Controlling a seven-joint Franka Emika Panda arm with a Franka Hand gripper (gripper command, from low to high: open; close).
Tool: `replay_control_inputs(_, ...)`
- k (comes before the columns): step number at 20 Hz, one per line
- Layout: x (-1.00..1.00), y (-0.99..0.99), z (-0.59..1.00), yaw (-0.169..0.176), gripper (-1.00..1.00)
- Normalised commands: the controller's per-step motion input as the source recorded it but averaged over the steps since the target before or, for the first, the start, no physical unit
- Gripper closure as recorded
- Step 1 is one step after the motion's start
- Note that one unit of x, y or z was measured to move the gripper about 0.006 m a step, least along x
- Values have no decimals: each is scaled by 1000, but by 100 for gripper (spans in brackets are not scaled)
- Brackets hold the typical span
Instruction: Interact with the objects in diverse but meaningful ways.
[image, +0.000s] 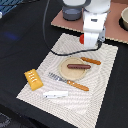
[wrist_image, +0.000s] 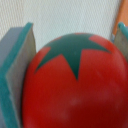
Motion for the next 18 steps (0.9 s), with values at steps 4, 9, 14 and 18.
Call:
replay_control_inputs(4, -776, -504, 0, 0, 100)
replay_control_inputs(9, -723, -589, -91, 0, 100)
replay_control_inputs(14, -703, -594, -191, 0, 100)
replay_control_inputs(18, -716, -599, -286, 0, 100)
